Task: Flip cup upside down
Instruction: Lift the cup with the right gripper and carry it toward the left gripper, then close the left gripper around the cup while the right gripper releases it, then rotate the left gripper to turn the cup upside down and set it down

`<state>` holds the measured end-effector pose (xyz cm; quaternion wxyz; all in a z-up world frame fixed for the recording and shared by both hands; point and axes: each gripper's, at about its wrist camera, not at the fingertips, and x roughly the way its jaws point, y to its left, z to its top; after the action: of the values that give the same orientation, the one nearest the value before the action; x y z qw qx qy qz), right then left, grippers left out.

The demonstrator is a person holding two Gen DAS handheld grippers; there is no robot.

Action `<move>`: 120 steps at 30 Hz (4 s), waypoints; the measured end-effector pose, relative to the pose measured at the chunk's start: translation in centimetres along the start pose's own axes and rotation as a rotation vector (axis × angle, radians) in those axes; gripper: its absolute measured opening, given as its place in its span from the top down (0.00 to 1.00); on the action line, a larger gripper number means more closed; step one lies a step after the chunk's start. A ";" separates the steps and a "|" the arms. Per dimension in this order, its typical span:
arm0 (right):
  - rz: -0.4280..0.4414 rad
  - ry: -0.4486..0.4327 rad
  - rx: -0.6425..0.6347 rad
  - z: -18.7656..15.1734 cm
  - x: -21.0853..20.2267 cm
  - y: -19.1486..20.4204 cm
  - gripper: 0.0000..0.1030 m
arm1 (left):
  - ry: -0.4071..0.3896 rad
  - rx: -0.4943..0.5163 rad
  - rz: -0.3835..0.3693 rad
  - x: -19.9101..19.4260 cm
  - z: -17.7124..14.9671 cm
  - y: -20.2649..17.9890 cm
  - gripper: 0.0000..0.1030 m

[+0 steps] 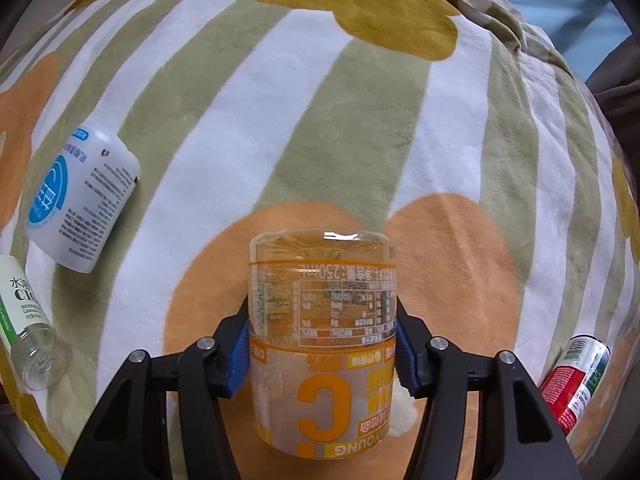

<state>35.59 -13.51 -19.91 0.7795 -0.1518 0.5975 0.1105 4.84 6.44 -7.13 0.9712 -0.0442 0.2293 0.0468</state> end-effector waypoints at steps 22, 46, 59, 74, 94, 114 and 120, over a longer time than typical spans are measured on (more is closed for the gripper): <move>0.165 -0.041 0.089 -20.9 -3.9 3.0 0.47 | 0.015 0.026 -0.086 -4.5 -0.2 -3.2 0.00; 0.271 -0.328 0.229 -23.6 -10.4 -1.8 0.00 | 0.117 0.044 -0.122 -3.2 1.8 -6.0 0.00; 0.106 -0.702 0.190 -32.9 -17.9 -6.2 0.00 | 0.422 0.245 -0.138 2.3 4.8 -17.2 0.00; 0.261 -0.745 0.342 -38.7 -14.8 -10.7 0.00 | 1.033 0.021 -0.108 16.6 -6.2 -21.2 0.07; 0.278 -0.731 0.342 -38.4 -14.2 -11.5 0.00 | 1.244 -0.053 -0.068 20.9 -11.1 -21.9 0.45; 0.297 -0.665 0.306 -37.6 -12.7 -9.2 0.00 | 0.299 -0.009 -0.247 10.9 -7.3 -20.0 0.46; 0.291 -0.641 0.300 -37.7 -11.6 -8.5 0.00 | 0.269 0.052 -0.240 10.2 -9.7 -21.6 0.46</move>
<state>1.67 -35.23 -16.85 0.9167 0.0927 0.3481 0.1732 12.07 -15.34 -18.97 0.9312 -0.0520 0.3514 -0.0818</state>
